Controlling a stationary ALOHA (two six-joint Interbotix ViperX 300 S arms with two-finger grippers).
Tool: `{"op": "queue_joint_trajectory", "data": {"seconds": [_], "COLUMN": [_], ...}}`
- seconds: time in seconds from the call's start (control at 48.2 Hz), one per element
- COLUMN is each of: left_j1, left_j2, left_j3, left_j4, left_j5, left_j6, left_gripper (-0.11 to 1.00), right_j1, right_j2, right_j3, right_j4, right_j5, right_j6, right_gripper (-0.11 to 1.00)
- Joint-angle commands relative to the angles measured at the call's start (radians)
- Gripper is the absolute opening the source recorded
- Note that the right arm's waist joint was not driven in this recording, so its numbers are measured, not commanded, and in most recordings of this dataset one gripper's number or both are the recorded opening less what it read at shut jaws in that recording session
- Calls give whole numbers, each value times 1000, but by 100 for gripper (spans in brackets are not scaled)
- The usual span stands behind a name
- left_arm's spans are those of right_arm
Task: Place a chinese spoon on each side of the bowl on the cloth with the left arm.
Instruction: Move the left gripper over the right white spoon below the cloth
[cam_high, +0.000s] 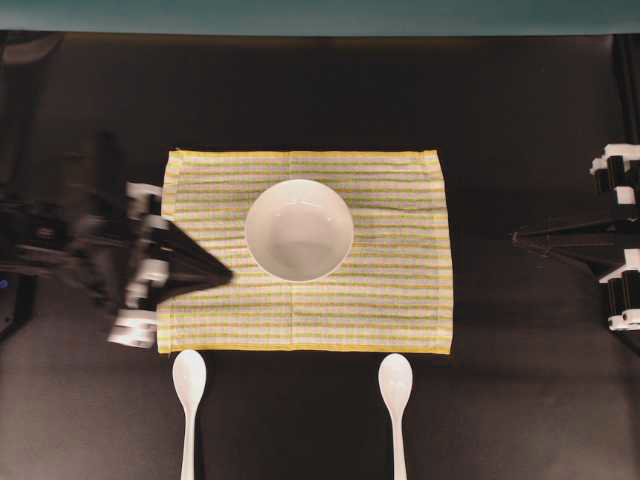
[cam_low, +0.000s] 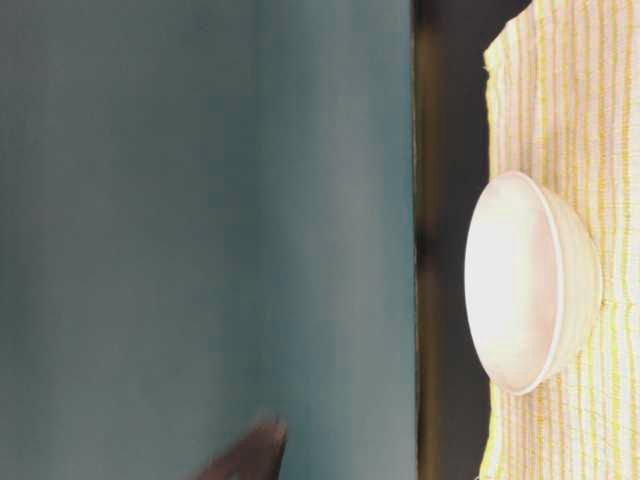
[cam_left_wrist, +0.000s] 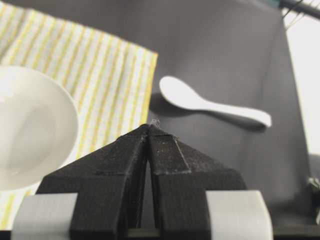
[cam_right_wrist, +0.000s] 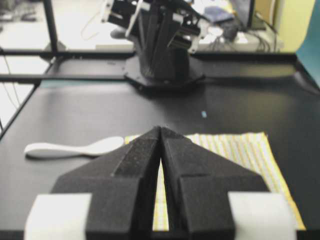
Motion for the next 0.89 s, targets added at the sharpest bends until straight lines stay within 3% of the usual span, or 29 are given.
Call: {"op": "queue_joint_trajectory", "data": {"seconds": [0.0,0.145,0.27,0.622,0.871], "left_j1": [-6,-15,-46,-61,-52], "left_j2": [101,229,330,537,655], "left_j3": [-109,-206,-285,-474,-549], "left_j4": [5,5,3,3,5], "left_j5": [48,91,103,163,158], "left_j6": [0,0,0,-3,-2], "left_gripper": [1,3,12,79,77], "right_j1": [0,0,0,0,0], "right_j2": [5,0,-3,-17,-18], "right_j3": [-9,-9,-11,-6,-3], "right_j4": [6,6,6,6,6], "right_j5": [-2,0,-3,0,8], "right_j6": [0,0,-2,-2,0], "right_gripper": [1,1,1,1,1]}}
